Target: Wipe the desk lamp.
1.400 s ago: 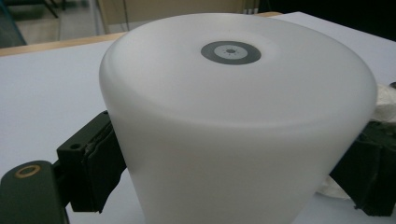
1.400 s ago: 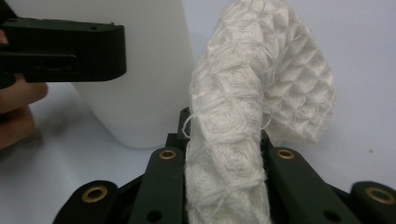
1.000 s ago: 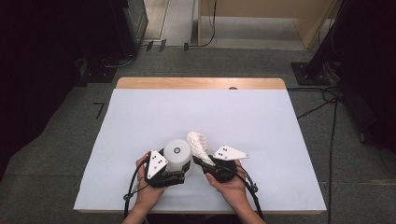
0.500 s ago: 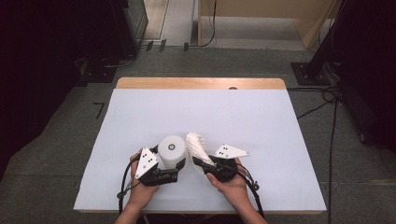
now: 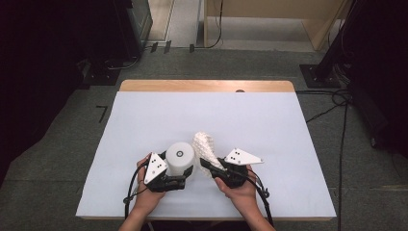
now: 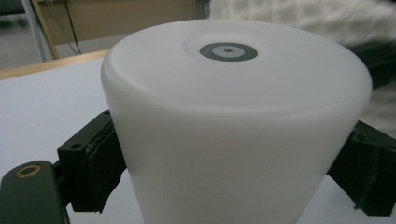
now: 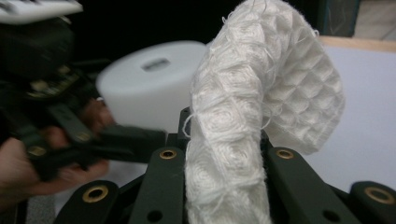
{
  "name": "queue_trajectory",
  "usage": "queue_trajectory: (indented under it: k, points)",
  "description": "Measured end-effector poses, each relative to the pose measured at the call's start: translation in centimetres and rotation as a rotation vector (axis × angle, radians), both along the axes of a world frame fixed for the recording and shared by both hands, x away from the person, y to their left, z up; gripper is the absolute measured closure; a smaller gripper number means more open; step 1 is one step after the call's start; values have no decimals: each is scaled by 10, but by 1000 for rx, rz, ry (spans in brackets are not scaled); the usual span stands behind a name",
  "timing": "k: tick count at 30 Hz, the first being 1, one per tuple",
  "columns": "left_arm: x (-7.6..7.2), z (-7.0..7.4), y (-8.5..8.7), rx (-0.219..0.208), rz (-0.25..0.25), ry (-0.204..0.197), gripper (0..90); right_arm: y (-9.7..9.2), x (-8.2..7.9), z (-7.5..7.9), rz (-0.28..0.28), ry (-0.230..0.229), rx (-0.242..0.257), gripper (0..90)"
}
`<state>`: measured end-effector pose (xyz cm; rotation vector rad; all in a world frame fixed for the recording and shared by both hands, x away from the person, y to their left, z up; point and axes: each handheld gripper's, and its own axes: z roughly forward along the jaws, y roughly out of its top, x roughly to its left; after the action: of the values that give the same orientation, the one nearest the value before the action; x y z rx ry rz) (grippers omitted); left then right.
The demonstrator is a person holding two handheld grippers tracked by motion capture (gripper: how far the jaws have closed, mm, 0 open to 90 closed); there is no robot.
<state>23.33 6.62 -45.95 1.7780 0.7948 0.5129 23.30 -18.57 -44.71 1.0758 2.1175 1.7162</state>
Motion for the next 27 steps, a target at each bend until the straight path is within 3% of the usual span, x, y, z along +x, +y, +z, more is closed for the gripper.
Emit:
queue_trajectory:
  k: [3,5,10,13,17,19,21,23,24,27]
  points:
    - [0,3,2,-13,2,-23,88,-2,4,-9,-33,19,-33,758]
    - [1,0,2,2,16,-50,87,-5,8,-16,-77,38,-56,762]
    - [6,-13,-2,56,24,-34,87,-14,10,-16,-118,14,-73,763]
    - [7,-16,-2,45,24,-30,87,-16,11,-17,-121,23,-76,762]
    - [8,-15,0,30,41,-3,83,-13,13,-25,-125,23,-127,765]
    - [7,-15,-1,50,54,9,45,-12,14,-30,-133,35,-149,764]
    - [3,-16,-1,76,62,-24,30,-12,16,-35,-146,59,-155,754]
    - [2,-18,-1,83,65,-21,30,-13,18,-38,-162,76,-158,683]
    - [3,-18,-1,70,75,12,24,-13,18,-38,-196,75,-164,591]
    - [2,-18,-5,67,107,40,22,-15,18,-37,-224,71,-170,522]
